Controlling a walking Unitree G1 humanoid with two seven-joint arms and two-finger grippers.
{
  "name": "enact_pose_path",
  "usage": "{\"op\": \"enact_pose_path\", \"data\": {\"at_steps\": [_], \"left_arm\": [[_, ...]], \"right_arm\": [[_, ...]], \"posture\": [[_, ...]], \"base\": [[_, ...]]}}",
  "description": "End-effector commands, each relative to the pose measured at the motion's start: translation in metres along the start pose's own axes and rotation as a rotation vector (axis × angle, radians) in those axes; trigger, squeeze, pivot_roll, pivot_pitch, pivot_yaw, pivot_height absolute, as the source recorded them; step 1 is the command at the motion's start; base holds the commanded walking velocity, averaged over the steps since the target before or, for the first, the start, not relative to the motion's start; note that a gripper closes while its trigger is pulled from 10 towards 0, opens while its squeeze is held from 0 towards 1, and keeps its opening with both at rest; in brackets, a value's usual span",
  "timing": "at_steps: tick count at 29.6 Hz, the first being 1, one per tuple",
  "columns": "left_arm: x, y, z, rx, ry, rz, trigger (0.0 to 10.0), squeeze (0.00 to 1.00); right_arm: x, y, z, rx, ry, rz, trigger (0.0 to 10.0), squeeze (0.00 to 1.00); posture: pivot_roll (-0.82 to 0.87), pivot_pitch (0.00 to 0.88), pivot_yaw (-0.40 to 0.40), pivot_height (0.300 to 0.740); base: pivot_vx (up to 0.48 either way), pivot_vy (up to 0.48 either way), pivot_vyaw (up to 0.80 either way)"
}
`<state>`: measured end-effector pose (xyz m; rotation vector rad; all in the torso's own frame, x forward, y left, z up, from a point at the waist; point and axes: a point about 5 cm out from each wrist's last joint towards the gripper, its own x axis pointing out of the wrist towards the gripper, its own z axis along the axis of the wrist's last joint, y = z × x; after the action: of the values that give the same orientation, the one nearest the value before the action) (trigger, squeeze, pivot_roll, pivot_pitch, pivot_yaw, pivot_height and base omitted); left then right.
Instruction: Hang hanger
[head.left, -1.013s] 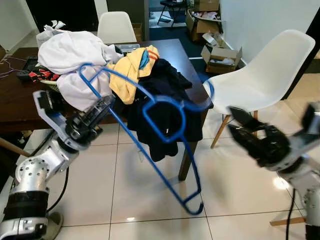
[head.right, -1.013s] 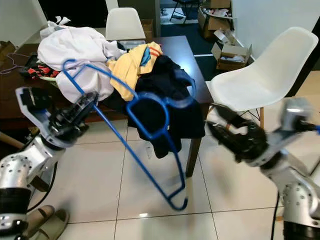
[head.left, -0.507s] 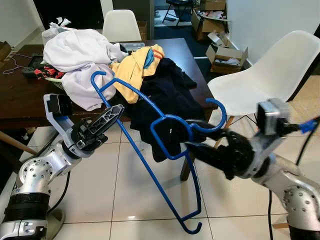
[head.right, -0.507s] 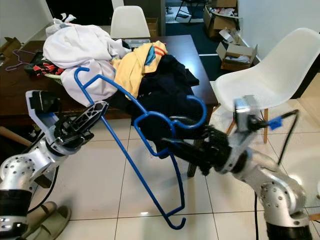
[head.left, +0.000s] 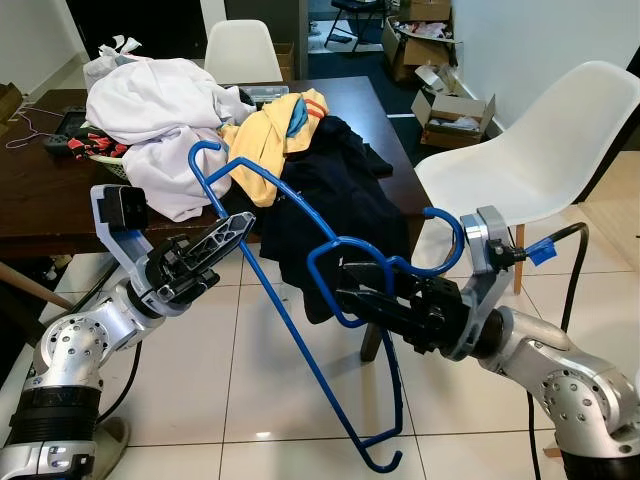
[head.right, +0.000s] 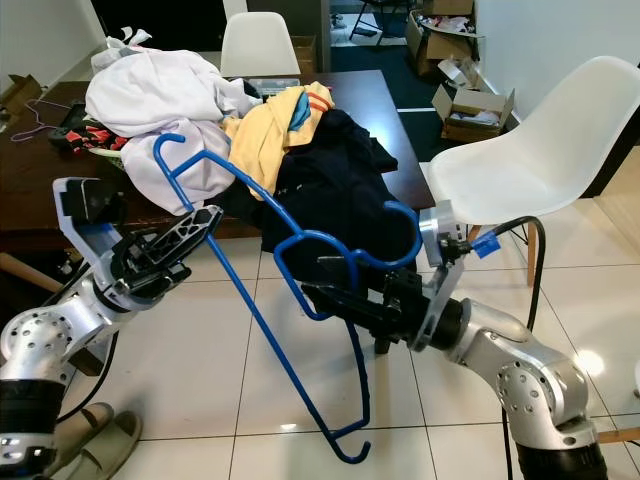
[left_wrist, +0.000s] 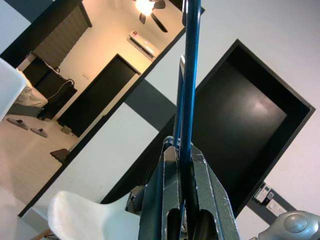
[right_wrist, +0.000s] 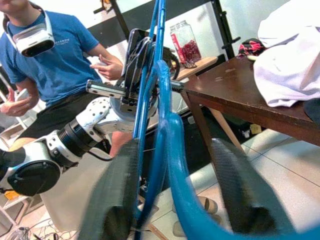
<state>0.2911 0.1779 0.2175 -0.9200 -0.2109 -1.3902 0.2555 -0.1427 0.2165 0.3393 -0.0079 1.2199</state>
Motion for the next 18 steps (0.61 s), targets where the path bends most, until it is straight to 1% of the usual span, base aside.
{"op": "enact_pose_path", "data": {"at_steps": [1, 3, 6, 9, 10, 15, 16, 17, 18], "left_arm": [[0.000, -0.001, -0.002, 0.020, -0.003, -0.013, 10.0, 0.00], [0.000, -0.001, -0.002, 0.020, -0.003, -0.013, 10.0, 0.00], [-0.001, -0.001, 0.003, 0.059, -0.018, -0.001, 10.0, 0.00], [-0.003, -0.002, 0.006, 0.073, -0.023, 0.005, 10.0, 0.00], [-0.005, -0.001, 0.008, 0.093, -0.026, 0.021, 10.0, 0.00], [-0.007, -0.001, 0.009, 0.110, -0.029, 0.037, 10.0, 0.00], [-0.009, 0.001, 0.011, 0.102, -0.051, 0.068, 10.0, 1.00], [-0.009, 0.001, 0.011, 0.102, -0.051, 0.068, 10.0, 1.00], [-0.011, 0.002, 0.010, 0.107, -0.053, 0.089, 10.0, 1.00]], "right_arm": [[-0.001, -0.003, -0.001, 0.017, 0.000, -0.025, 0.0, 0.00], [-0.001, -0.003, -0.001, 0.017, 0.000, -0.025, 0.0, 0.00], [-0.005, -0.009, 0.000, 0.020, -0.011, -0.067, 0.0, 0.00], [-0.008, -0.011, 0.000, 0.022, -0.019, -0.087, 0.0, 0.00], [-0.012, -0.014, 0.000, 0.024, -0.029, -0.106, 0.0, 0.00], [-0.015, -0.016, 0.001, 0.027, -0.042, -0.124, 0.0, 0.00], [-0.020, -0.017, 0.003, 0.027, -0.059, -0.133, 0.0, 0.00], [-0.020, -0.017, 0.003, 0.027, -0.059, -0.133, 0.0, 0.00], [-0.023, -0.017, 0.004, 0.026, -0.073, -0.136, 0.0, 0.00]], "posture": [[-0.03, 0.105, 0.032, 0.740], [-0.03, 0.105, 0.032, 0.740], [-0.03, 0.104, 0.033, 0.740], [-0.03, 0.104, 0.032, 0.740], [-0.03, 0.105, 0.032, 0.740], [-0.03, 0.105, 0.031, 0.740], [-0.03, 0.105, 0.030, 0.740], [-0.03, 0.105, 0.030, 0.740], [-0.03, 0.105, 0.029, 0.740]], "base": [[0.000, 0.000, 0.00], [0.000, 0.000, 0.00], [0.000, 0.000, 0.00], [0.000, 0.000, 0.00], [0.000, 0.000, 0.00], [0.000, 0.000, 0.00], [0.000, 0.000, 0.00], [0.000, 0.000, 0.00], [0.000, 0.000, 0.00]]}}
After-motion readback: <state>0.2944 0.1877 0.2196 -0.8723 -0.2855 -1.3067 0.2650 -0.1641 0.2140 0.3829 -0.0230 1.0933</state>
